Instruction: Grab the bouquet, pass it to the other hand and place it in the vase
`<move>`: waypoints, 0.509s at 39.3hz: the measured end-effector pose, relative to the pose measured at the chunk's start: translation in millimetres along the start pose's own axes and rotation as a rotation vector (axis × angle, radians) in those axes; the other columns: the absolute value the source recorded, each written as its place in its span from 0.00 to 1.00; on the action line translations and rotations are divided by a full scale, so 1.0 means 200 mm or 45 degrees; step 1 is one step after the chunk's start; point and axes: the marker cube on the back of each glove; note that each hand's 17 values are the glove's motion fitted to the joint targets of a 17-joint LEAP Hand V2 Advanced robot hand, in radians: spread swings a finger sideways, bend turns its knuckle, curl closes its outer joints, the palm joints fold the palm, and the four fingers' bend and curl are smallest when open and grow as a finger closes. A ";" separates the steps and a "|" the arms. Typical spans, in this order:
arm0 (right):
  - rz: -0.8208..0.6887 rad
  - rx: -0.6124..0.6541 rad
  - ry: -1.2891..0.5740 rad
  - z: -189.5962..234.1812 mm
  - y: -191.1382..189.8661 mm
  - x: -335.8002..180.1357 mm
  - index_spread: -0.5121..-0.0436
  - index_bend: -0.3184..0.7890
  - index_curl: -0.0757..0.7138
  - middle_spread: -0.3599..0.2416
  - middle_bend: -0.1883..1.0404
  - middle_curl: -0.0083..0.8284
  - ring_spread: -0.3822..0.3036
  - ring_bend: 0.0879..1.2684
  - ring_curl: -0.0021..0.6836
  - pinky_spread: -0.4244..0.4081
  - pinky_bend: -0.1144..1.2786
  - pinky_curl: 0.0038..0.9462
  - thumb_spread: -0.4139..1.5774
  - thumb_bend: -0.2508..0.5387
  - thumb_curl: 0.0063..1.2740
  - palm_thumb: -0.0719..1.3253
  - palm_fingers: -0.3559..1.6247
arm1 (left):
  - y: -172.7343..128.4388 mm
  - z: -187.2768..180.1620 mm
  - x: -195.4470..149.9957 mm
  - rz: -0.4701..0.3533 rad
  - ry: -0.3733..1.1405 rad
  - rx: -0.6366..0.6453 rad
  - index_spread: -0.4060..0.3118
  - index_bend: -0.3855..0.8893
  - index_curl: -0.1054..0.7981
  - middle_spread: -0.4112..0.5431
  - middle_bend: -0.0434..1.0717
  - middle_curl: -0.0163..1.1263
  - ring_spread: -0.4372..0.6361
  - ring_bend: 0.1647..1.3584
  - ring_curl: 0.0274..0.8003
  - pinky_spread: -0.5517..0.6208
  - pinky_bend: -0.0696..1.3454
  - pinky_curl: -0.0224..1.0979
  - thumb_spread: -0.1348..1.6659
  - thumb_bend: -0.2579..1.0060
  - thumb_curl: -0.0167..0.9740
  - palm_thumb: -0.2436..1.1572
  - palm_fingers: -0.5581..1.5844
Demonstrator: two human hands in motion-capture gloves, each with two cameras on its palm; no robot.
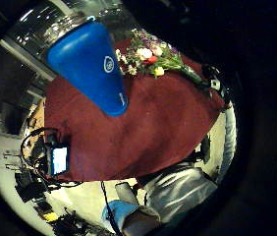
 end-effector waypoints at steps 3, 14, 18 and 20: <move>0.200 -0.116 0.141 0.02 0.09 0.04 0.68 0.33 0.20 0.49 0.44 0.50 0.38 0.54 0.59 0.47 0.58 0.39 0.71 0.29 0.26 0.48 0.56 | 0.01 0.00 0.00 -0.006 -0.003 -0.009 0.47 0.41 0.45 0.55 0.20 0.30 0.66 0.25 0.33 0.65 0.28 0.32 0.67 0.18 0.35 0.45 0.47; 0.129 -0.093 0.075 0.14 0.07 -0.01 0.63 0.36 0.22 0.46 0.45 0.52 0.37 0.51 0.58 0.41 0.56 0.39 0.71 0.32 0.28 0.54 0.59 | 0.01 0.01 -0.02 -0.022 -0.002 -0.017 0.47 0.42 0.46 0.55 0.20 0.30 0.66 0.25 0.33 0.65 0.28 0.32 0.67 0.19 0.36 0.45 0.47; 0.189 -0.071 0.166 0.14 0.08 -0.02 0.56 0.47 0.30 0.44 0.42 0.51 0.36 0.45 0.56 0.37 0.52 0.38 0.71 0.37 0.29 0.62 0.63 | 0.00 0.01 -0.03 -0.029 -0.002 -0.018 0.47 0.42 0.46 0.55 0.20 0.31 0.67 0.25 0.33 0.65 0.28 0.32 0.67 0.19 0.36 0.45 0.47; 0.232 -0.072 0.218 0.12 0.09 -0.03 0.58 0.54 0.35 0.43 0.39 0.51 0.35 0.40 0.55 0.34 0.49 0.37 0.72 0.40 0.30 0.66 0.66 | -0.01 0.01 -0.04 -0.040 -0.004 -0.022 0.47 0.42 0.47 0.55 0.20 0.31 0.67 0.25 0.33 0.65 0.28 0.33 0.67 0.19 0.36 0.45 0.48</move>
